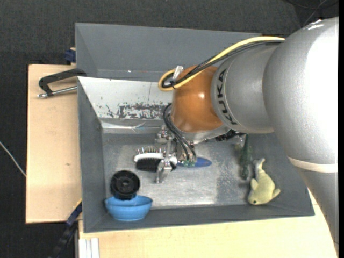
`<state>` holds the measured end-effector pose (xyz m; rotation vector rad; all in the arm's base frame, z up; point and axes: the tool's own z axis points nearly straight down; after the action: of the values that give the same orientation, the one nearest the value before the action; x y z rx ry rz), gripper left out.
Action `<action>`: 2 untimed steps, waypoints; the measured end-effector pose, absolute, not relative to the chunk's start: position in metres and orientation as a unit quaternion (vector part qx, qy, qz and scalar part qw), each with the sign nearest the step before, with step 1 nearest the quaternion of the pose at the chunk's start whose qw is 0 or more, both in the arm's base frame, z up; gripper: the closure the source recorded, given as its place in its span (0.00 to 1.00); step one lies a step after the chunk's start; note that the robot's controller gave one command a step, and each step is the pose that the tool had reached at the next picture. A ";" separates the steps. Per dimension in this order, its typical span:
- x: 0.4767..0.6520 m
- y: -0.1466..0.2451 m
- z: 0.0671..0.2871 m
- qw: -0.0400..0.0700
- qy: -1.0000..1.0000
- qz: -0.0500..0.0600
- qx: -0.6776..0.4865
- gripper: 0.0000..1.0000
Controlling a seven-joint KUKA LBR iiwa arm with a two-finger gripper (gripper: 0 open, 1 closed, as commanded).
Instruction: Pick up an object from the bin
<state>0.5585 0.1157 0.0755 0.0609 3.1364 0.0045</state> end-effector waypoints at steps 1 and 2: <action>0.559 0.115 0.077 0.003 1.000 0.001 0.020 1.00; 0.561 0.115 0.082 0.003 1.000 0.001 0.020 1.00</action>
Offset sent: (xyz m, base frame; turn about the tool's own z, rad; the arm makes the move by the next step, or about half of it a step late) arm 0.0000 0.0000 0.0000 0.0000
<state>0.5608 0.1152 0.0825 0.0630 3.1354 0.0033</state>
